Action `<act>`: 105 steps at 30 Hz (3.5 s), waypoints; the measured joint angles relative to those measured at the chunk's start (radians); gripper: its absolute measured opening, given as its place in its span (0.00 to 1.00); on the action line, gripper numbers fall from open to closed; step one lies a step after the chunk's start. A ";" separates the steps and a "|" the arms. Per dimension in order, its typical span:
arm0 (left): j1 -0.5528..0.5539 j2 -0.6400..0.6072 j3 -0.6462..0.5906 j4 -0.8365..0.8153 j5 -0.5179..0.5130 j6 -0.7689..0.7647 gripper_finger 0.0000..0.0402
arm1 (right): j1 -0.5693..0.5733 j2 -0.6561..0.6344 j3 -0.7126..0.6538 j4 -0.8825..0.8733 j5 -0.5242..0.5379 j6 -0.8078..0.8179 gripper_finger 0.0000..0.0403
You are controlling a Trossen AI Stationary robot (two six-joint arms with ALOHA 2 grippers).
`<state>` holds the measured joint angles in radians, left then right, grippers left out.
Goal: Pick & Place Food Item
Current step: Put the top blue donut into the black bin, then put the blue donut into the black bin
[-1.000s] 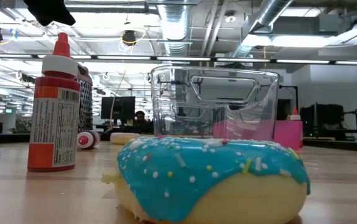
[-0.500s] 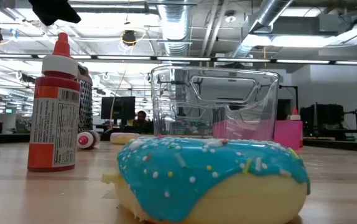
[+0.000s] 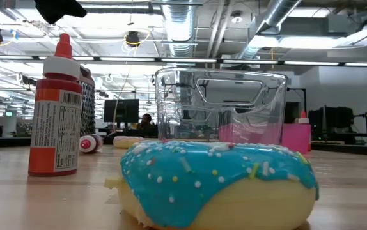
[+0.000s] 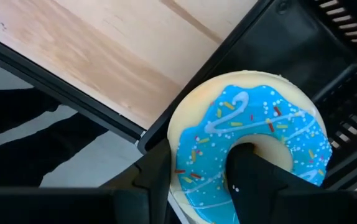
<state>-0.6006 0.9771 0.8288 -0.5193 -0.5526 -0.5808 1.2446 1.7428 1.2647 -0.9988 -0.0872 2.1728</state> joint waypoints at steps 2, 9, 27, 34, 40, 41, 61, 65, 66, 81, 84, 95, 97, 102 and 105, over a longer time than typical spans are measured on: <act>0.000 0.000 0.000 0.007 0.000 0.000 0.53 | 0.006 0.000 0.000 0.000 -0.001 -0.009 0.33; 0.000 0.000 0.000 0.008 0.000 0.000 0.53 | 0.012 0.000 -0.001 0.005 -0.023 -0.102 0.34; 0.000 0.000 0.000 0.023 -0.015 -0.003 0.53 | 0.031 -0.001 -0.005 0.056 -0.069 -0.206 0.46; 0.000 0.000 0.000 0.024 -0.014 -0.003 0.53 | 0.029 -0.002 -0.005 0.050 -0.069 -0.202 0.49; 0.002 0.000 0.000 0.023 -0.014 -0.005 0.53 | -0.025 -0.003 -0.005 0.024 -0.076 -0.242 0.49; 0.002 0.000 0.000 0.024 -0.015 -0.006 0.53 | -0.043 -0.003 -0.005 0.018 -0.077 -0.249 0.49; 0.004 0.000 0.000 0.036 0.118 -0.008 0.57 | -0.441 -0.211 0.009 0.229 0.337 -0.618 0.50; -0.013 -0.003 0.000 0.075 0.179 -0.008 0.58 | -0.521 -0.168 0.010 0.473 0.276 -0.738 0.49; -0.019 -0.003 0.000 0.080 0.198 -0.008 0.59 | -0.536 -0.153 0.010 0.520 0.259 -0.751 0.48; -0.189 -0.003 0.000 0.116 0.110 -0.057 0.58 | -0.569 0.126 0.272 0.672 0.185 -0.808 0.46; -0.202 -0.003 0.000 0.144 0.104 -0.059 0.58 | -0.585 0.230 0.445 0.530 0.167 -0.881 0.46; -0.241 -0.003 0.000 0.188 0.112 0.000 0.58 | -0.584 0.608 1.086 -0.131 0.199 -0.869 0.45; -0.247 -0.003 0.000 0.188 0.112 0.015 0.58 | -0.599 0.626 1.063 -0.140 0.170 -0.807 0.45; -0.260 -0.003 0.000 0.206 0.143 0.066 0.58 | -0.629 0.631 1.017 -0.148 0.119 -0.619 0.45; -0.263 -0.005 0.000 0.211 0.167 0.085 0.58 | -0.640 0.637 1.016 -0.109 0.137 -0.555 0.45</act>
<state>-0.8635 0.9724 0.8288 -0.3083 -0.3856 -0.4959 0.6041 2.3798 2.2803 -1.1073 0.0503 1.6181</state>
